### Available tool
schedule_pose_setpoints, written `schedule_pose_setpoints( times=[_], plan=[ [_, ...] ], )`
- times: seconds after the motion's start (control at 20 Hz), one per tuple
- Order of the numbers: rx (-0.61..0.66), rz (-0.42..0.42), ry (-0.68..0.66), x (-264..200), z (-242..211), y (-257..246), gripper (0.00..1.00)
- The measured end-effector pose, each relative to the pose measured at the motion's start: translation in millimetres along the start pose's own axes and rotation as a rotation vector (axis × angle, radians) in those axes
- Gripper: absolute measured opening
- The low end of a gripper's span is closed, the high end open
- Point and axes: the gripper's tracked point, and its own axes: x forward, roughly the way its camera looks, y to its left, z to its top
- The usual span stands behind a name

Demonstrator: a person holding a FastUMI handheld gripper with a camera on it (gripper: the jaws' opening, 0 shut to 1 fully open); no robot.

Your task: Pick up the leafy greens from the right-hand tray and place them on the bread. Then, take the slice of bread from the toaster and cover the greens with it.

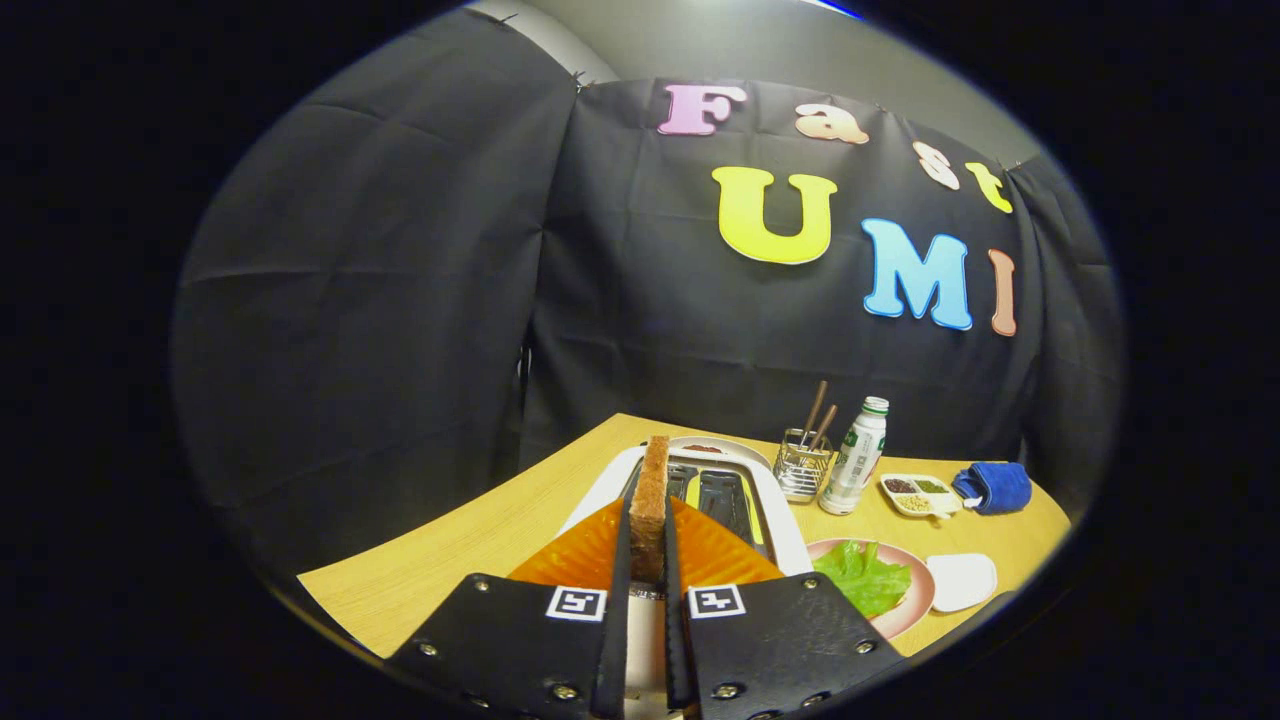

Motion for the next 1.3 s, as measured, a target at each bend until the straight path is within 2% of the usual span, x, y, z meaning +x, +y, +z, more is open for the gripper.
schedule_pose_setpoints(
  times=[0.05, 0.1, 0.2, 0.35, 0.55, 0.85, 1.0, 1.3],
  plan=[
    [0.006, 0.015, 0.0, 2.5, -1.7, -0.5, 0.16],
    [0.012, 0.029, -0.005, 2.4, -1.0, 2.3, 0.04],
    [-0.01, 0.043, -0.012, -0.5, 3.1, 0.2, 0.04],
    [0.043, 0.063, -0.016, -3.7, 13.8, -3.5, 0.04],
    [0.098, 0.099, -0.057, -16.0, 42.0, -13.4, 0.04],
    [0.111, 0.142, -0.144, -46.4, 87.7, -34.9, 0.04],
    [0.103, 0.113, -0.175, -61.9, 102.5, -63.5, 0.04],
    [0.093, -0.007, -0.151, -79.0, 76.3, -137.8, 0.04]
  ],
)
